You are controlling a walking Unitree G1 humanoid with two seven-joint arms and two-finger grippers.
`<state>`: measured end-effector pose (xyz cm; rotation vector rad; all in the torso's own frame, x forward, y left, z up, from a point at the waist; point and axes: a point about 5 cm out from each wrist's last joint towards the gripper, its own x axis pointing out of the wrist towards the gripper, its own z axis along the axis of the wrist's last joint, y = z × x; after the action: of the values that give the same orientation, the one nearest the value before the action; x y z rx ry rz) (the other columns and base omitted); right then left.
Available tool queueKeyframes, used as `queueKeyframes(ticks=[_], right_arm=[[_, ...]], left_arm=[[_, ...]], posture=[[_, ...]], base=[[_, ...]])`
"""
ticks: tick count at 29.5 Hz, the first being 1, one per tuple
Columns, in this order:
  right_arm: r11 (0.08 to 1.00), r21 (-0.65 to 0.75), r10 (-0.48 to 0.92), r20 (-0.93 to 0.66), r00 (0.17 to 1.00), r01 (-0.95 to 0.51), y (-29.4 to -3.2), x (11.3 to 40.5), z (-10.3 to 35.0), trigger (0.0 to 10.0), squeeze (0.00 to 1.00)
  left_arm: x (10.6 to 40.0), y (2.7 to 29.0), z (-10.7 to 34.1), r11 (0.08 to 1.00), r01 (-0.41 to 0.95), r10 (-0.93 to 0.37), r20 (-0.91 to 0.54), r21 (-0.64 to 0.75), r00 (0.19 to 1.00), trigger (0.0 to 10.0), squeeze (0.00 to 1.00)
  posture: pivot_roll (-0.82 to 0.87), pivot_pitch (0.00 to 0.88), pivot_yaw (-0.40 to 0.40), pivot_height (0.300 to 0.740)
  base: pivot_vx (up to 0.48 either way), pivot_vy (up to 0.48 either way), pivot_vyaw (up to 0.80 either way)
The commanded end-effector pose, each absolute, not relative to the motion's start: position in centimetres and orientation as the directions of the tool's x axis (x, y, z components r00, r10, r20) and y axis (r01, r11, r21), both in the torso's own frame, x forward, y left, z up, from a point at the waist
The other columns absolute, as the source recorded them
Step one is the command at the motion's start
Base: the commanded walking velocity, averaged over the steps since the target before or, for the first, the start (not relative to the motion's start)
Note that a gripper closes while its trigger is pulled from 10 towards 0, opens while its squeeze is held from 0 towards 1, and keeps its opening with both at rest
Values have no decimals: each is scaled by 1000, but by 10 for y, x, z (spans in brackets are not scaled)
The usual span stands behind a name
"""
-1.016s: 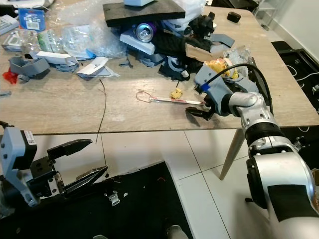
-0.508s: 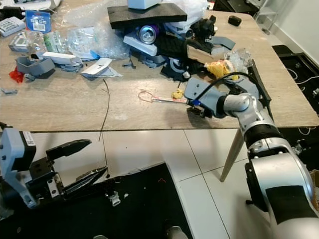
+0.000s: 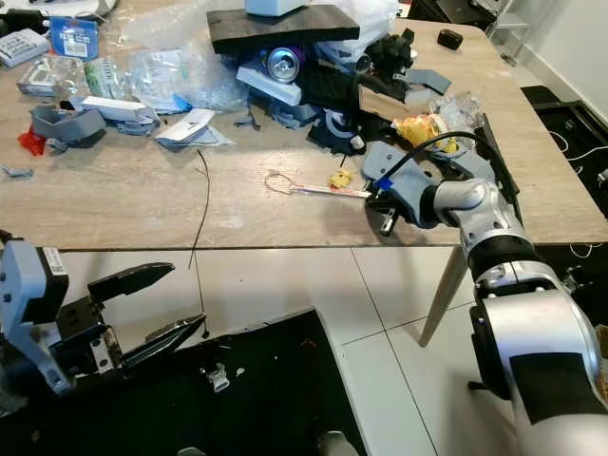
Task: Picking trash to rubbish bin
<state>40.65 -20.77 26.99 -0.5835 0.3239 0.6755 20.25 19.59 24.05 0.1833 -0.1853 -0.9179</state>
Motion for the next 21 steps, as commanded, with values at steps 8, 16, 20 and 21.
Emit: queueKeyframes(ticks=[8,16,20,21], right_arm=[[692,-168,648,-284,706,-702,-215,401,275,0,0],[788,-14,613,98,784,-615,-224,402,313,0,0],[845,-52,535,58,843,-532,-228,405,307,2745,0],[865,-93,495,5,869,-493,-230,407,300,10000,0]], left_arm=[[203,196,240,582,774,-807,65,248,586,10000,0],[205,195,241,577,776,-812,73,254,579,10000,0],[207,193,241,573,779,-815,77,256,574,10000,0],[207,193,241,571,780,-816,78,257,572,10000,0]], posture=[[130,365,-89,740],[119,349,-82,740],[119,349,-82,740],[117,346,-76,740]], base=[[0,0,0],[0,0,0],[0,0,0],[0,0,0]])
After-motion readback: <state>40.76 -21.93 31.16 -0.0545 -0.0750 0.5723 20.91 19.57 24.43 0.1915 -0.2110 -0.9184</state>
